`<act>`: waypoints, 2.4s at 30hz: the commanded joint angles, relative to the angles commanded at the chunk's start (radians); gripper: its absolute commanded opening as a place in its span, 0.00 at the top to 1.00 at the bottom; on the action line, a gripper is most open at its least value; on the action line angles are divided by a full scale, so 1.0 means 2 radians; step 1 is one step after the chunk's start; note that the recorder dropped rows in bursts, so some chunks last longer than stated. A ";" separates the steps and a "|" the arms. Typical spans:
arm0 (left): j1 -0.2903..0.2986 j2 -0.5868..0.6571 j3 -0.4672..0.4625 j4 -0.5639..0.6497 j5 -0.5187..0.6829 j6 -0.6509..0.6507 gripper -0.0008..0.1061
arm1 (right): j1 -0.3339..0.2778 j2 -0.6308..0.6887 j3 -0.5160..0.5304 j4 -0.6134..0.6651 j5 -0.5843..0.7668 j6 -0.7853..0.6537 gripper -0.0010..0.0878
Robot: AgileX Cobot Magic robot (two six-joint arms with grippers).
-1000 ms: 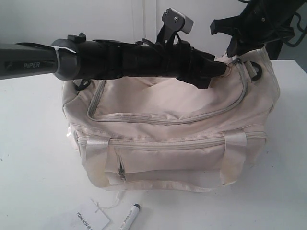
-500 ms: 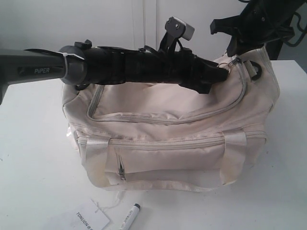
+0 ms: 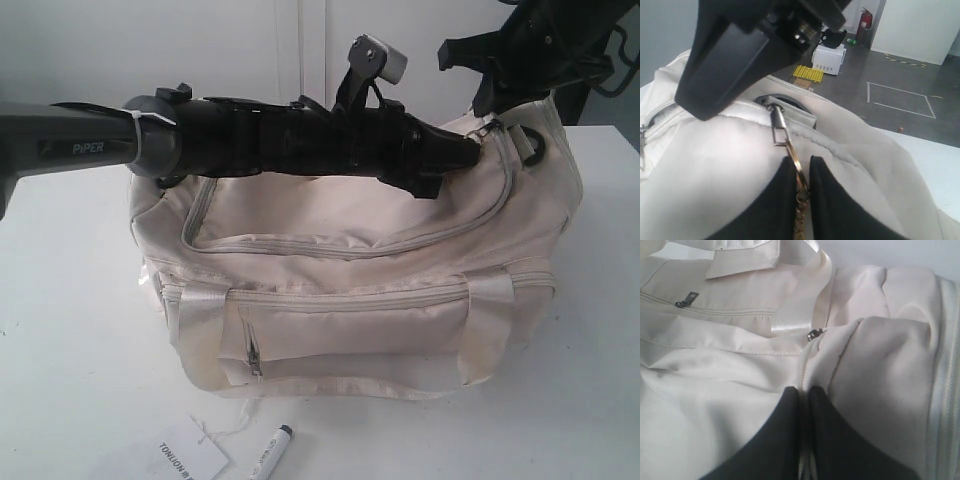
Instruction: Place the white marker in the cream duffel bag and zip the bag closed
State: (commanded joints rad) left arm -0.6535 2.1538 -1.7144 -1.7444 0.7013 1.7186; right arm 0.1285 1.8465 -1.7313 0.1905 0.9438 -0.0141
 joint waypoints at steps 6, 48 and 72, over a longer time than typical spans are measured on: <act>0.000 0.000 0.000 0.000 0.027 -0.060 0.99 | 0.000 0.000 0.000 0.000 -0.001 0.000 0.99; -0.077 -0.087 0.000 0.252 -0.169 -0.220 0.99 | 0.000 0.001 0.000 0.002 -0.002 0.007 0.99; -0.093 -0.112 0.000 0.332 -0.160 -0.011 0.99 | 0.000 0.005 0.000 0.002 -0.009 0.007 0.99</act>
State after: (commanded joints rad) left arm -0.8393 1.9301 -1.7151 -1.0800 0.3814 1.6962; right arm 0.1285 1.8561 -1.7313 0.1943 0.9258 0.0000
